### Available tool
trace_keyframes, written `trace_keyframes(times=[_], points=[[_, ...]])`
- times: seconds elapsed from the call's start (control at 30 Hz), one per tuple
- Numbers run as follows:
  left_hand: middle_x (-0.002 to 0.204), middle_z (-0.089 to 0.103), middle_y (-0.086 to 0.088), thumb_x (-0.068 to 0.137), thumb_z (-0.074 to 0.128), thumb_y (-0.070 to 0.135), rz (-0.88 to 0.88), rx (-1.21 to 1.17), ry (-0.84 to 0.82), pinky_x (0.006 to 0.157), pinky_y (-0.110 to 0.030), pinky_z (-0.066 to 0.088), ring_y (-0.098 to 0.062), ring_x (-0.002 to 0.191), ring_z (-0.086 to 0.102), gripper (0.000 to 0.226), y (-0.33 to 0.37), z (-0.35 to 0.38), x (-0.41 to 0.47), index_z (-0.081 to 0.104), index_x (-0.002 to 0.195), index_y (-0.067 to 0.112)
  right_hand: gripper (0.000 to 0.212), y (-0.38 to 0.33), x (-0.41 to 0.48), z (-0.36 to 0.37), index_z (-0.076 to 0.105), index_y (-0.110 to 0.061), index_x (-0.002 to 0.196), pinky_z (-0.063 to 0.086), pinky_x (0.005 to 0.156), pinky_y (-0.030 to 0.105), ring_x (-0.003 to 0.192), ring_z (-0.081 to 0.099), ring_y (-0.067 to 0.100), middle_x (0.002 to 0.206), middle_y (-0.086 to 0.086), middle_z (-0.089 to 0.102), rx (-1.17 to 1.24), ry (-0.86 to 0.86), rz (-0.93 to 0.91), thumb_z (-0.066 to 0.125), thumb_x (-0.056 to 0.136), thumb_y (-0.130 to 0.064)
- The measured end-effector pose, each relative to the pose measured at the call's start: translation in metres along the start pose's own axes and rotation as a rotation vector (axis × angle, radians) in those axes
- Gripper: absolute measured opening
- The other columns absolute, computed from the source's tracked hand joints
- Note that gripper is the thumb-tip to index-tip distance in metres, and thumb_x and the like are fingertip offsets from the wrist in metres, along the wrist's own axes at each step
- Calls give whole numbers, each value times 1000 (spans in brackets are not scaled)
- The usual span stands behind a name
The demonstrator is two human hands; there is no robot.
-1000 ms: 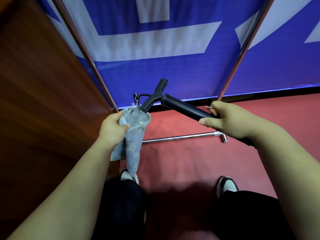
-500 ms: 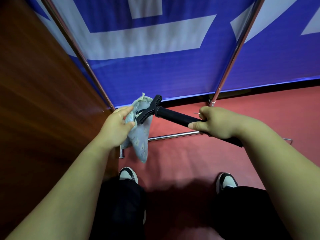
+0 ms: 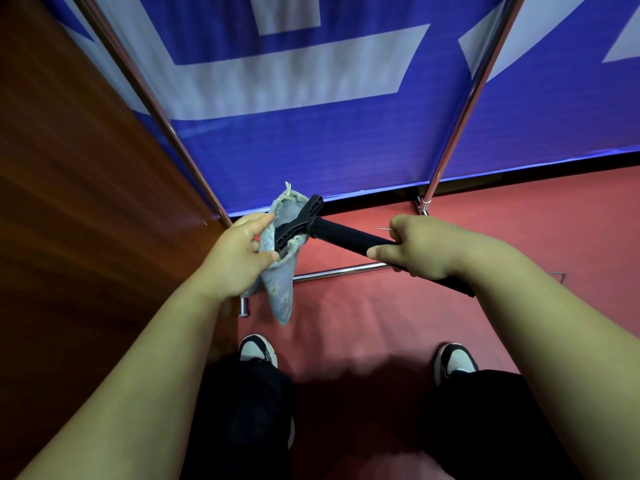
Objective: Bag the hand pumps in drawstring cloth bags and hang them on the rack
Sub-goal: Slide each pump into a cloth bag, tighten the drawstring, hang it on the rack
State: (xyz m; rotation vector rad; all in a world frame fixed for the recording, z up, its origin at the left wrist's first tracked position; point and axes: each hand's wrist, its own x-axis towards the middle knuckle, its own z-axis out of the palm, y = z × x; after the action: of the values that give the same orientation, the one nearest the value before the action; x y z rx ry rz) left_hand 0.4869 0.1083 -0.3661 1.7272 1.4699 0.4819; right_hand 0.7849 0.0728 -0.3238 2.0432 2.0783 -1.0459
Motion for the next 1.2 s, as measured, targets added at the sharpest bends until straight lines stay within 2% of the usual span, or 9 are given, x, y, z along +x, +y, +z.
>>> trace_keyframes(times=[0.23, 0.33, 0.43, 0.6, 0.77, 0.87, 0.97, 1.1, 1.2], points=[[144, 45, 2, 89, 67, -13, -17, 51, 16, 71, 1, 42, 13, 71, 58, 68, 8, 1, -4, 44, 151, 5, 46, -10, -2, 6, 36, -25, 75, 37, 65, 34, 78, 51, 26, 78, -3, 49, -174, -36, -84, 61, 89, -61], [140, 49, 4, 90, 64, -14, 5, -2, 29, 82, 1, 44, 29, 89, 57, 62, 11, 1, -5, 49, 147, 4, 46, -15, -4, 5, 37, -24, 76, 38, 65, 34, 74, 49, 25, 77, -3, 50, -225, -60, -127, 64, 88, -59], [133, 63, 11, 92, 63, -9, 2, -36, 1, 110, -25, 47, 13, 114, 59, 51, 10, 3, -4, 63, 138, 13, 45, -19, -5, 9, 38, -24, 77, 36, 65, 34, 77, 49, 27, 76, -4, 48, -255, -106, -151, 67, 87, -57], [112, 76, 7, 97, 64, 2, -68, -172, -40, 102, -32, 55, -7, 110, 70, 29, 29, 20, -9, 75, 119, 17, 46, -30, -5, 18, 38, -21, 84, 37, 67, 32, 82, 48, 27, 85, -2, 48, -275, -107, -149, 77, 80, -45], [108, 77, 4, 98, 61, 2, -112, -265, -34, 104, -34, 53, -9, 108, 71, 28, 43, 35, -15, 78, 101, 25, 53, -34, -7, 18, 39, -16, 93, 30, 49, 28, 74, 50, 24, 89, 0, 49, -244, -126, -96, 84, 67, -23], [105, 77, 7, 98, 60, 3, -130, -267, -22, 100, -27, 53, -4, 104, 71, 28, 43, 44, -18, 78, 99, 24, 52, -32, -5, 11, 35, -19, 81, 28, 47, 28, 62, 44, 13, 79, -2, 48, -188, -101, -77, 84, 65, -24], [105, 72, 17, 98, 60, 5, -72, -200, -21, 91, -5, 45, 19, 96, 62, 26, 44, 52, -21, 78, 105, 23, 50, -34, -6, 3, 36, -20, 78, 29, 48, 31, 62, 45, 14, 76, -1, 49, -160, -52, -100, 83, 63, -26], [118, 66, 21, 91, 73, 10, 31, -147, -99, 96, -4, 40, 22, 109, 55, 36, 47, 52, -21, 71, 124, 22, 49, -37, -9, -7, 41, -17, 82, 49, 60, 41, 73, 57, 25, 83, 4, 61, -132, -18, -134, 84, 60, -28], [107, 65, 36, 85, 76, 1, 123, -104, -199, 91, 2, 35, 26, 107, 53, 50, 53, 49, -25, 68, 114, 40, 49, -37, -11, -11, 42, -17, 83, 54, 66, 47, 76, 62, 28, 86, 5, 65, -115, -20, -151, 84, 58, -27]])
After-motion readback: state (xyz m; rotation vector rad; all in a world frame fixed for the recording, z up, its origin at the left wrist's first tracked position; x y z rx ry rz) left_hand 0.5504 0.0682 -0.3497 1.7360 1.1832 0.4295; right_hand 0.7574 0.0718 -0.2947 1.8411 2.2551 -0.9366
